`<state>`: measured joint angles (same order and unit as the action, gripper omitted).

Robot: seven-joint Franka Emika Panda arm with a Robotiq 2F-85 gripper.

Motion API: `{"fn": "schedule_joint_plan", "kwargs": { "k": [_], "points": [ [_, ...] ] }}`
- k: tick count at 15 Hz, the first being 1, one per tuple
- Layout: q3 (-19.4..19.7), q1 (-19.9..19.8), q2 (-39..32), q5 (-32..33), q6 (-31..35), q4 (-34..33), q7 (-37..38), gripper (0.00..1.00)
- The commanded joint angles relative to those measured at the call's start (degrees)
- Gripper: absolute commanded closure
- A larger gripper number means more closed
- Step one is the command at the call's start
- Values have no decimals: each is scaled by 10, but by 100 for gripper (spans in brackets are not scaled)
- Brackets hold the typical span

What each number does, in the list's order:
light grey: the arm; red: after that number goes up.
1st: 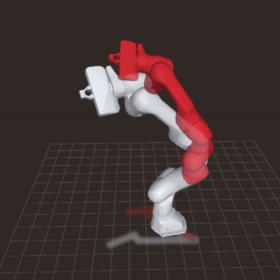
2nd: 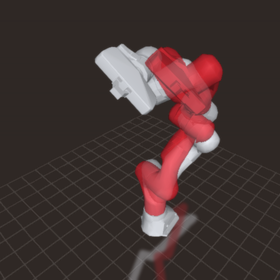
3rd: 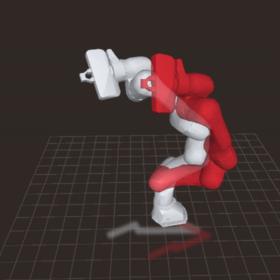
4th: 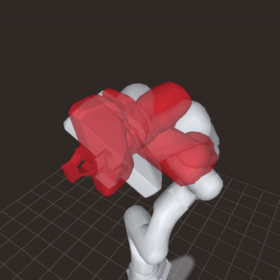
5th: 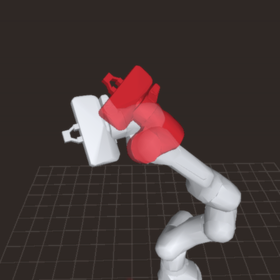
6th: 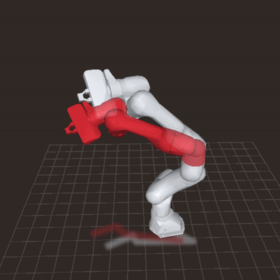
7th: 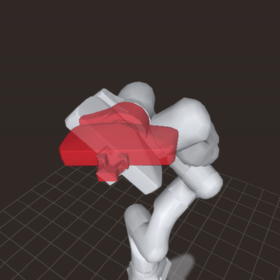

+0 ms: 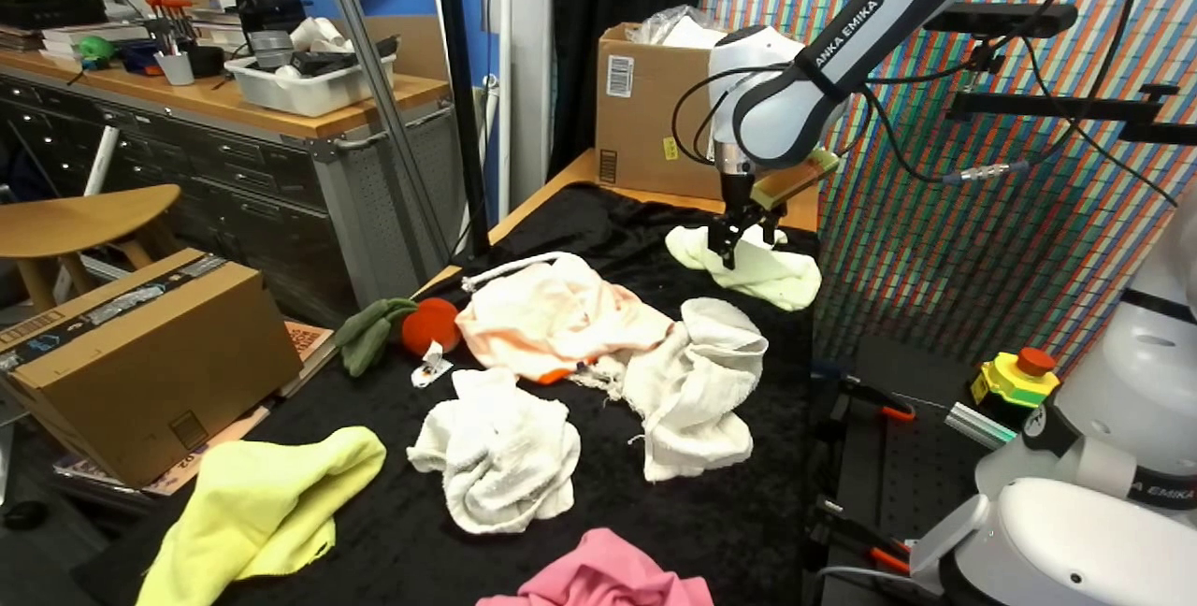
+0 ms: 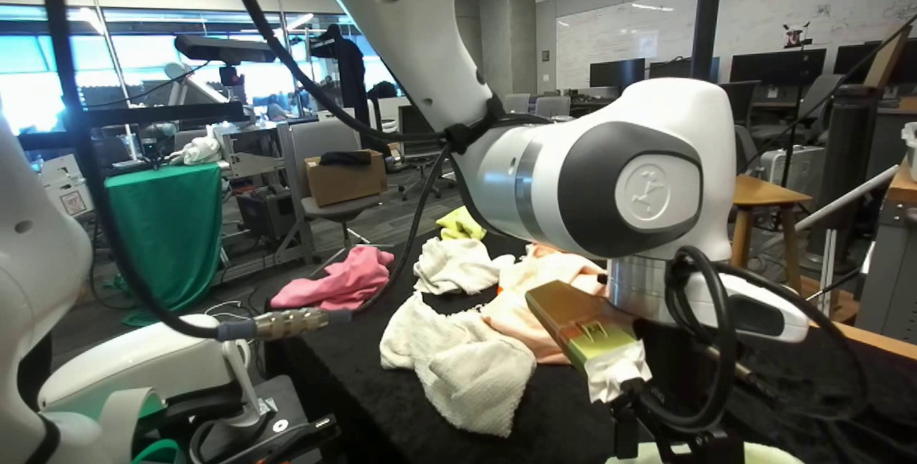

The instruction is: Pile the t-shirts and towels on the left side of the table

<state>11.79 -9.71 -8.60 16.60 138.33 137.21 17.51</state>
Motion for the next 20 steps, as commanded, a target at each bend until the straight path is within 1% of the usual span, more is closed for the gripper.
{"fn": "schedule_joint_plan", "kwargs": {
  "k": [1,4,6,10,13,20],
  "points": [
    [2,-8,-7,-32,45,7,-51,0],
    [-9,-21,-20,-100,77,9,-144,0],
    [-16,-28,-26,-146,85,8,-201,0],
    [-24,-38,-32,-208,83,7,-272,0],
    [-22,-40,-25,-220,76,4,-292,0],
    [-19,-38,-14,-213,71,-7,-304,0]
  ]
}}
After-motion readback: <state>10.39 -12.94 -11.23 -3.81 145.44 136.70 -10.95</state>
